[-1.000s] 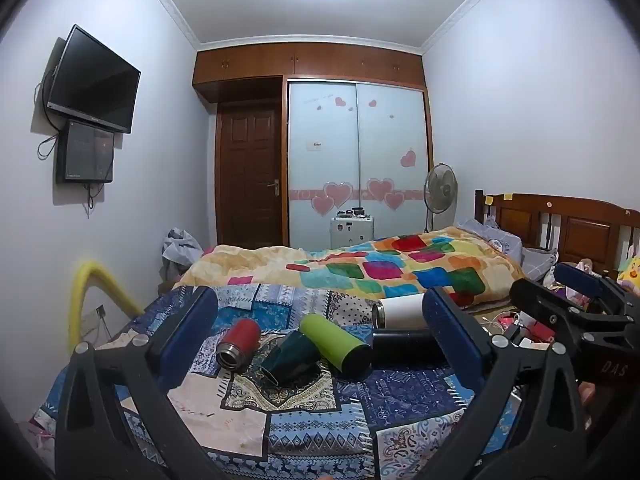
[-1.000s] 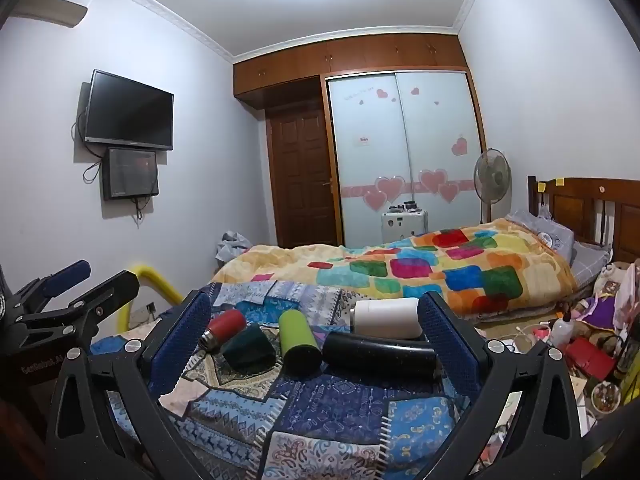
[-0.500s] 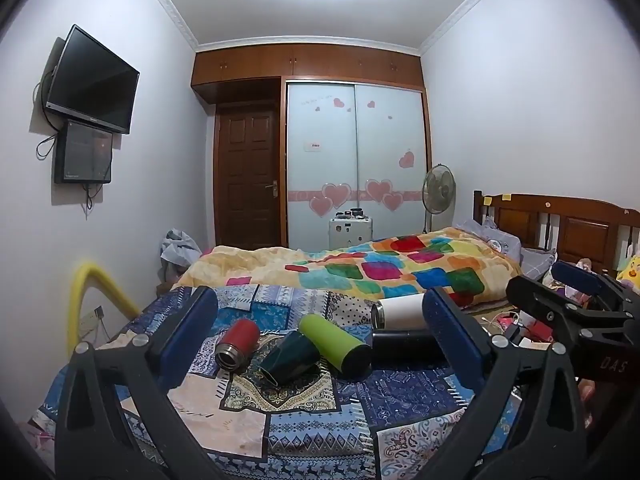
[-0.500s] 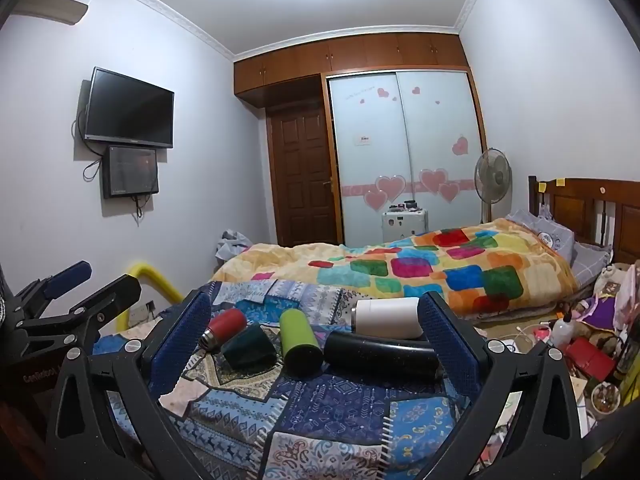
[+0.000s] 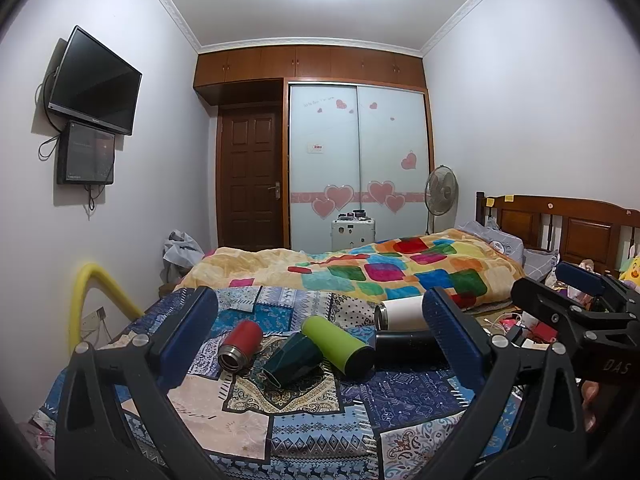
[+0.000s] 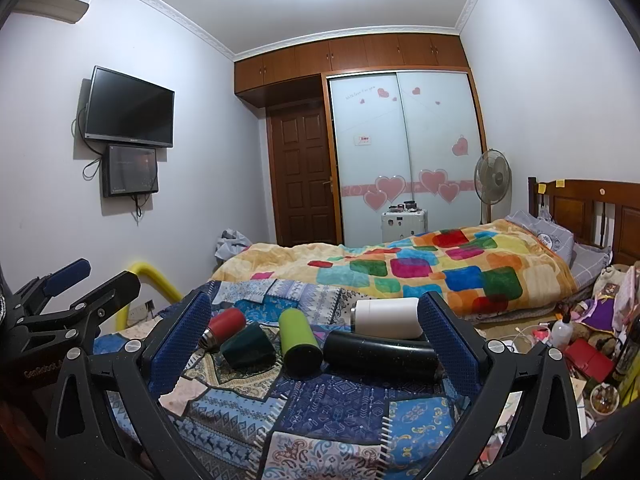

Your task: Flip cup upright

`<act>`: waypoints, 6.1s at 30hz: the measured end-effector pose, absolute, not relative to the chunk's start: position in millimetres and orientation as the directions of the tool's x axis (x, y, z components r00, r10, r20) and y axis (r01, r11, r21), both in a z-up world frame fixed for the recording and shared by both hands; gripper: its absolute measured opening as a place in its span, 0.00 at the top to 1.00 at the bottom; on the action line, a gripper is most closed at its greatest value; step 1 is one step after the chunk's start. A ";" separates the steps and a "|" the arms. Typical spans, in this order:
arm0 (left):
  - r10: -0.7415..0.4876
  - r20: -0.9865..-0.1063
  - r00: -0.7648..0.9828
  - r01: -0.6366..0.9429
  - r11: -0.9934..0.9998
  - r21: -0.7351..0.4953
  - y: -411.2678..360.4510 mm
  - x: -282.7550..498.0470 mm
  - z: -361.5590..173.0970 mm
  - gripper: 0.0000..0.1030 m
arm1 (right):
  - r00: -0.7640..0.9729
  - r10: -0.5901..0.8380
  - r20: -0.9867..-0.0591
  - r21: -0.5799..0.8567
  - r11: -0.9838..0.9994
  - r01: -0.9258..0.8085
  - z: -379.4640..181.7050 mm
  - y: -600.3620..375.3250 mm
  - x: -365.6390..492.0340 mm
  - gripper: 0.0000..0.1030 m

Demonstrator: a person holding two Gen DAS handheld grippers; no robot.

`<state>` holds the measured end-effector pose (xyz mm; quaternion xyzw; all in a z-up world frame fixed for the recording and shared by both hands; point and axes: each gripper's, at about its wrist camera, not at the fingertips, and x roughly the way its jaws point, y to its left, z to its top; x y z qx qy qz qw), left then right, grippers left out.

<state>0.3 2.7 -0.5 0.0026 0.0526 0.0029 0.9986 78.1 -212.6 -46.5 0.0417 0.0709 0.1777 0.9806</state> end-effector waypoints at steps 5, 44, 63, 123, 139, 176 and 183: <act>0.005 -0.103 0.995 -0.004 1.000 0.006 3.0 0.1 -1.7 0.00 | 0.927 0.355 -0.124 0.106 0.933 -0.343 -45.5 -211.6 77.2 0.00; 0.005 -0.088 0.996 -0.005 1.000 0.005 0.2 -0.9 0.2 0.00 | 0.927 0.357 -0.114 0.082 0.933 -0.349 -39.8 -205.6 73.5 0.00; -0.043 -0.213 0.976 0.042 0.999 -0.009 12.0 33.8 -20.8 0.00 | 0.920 0.353 -0.169 0.100 0.935 -0.340 -58.1 -203.3 95.6 0.00; -0.091 -0.776 0.625 0.291 0.949 0.123 23.8 213.8 -127.9 0.27 | 0.863 0.296 -0.410 0.123 0.955 -0.269 -129.1 -212.0 180.3 0.00; -0.179 -0.807 0.563 0.411 0.907 0.086 -51.9 212.6 -170.7 0.27 | 0.860 0.263 -0.437 0.122 0.965 -0.233 -136.5 -227.7 169.7 0.00; -0.136 -0.738 0.660 0.234 0.972 0.030 35.1 189.9 -156.4 0.12 | 0.775 0.256 -0.578 0.032 0.956 -0.292 -179.4 -181.8 207.1 0.00; -0.188 -0.732 0.655 0.266 0.964 -0.010 25.5 177.5 -156.4 0.12 | 0.779 0.244 -0.578 -0.004 0.954 -0.301 -178.8 -174.9 212.6 0.00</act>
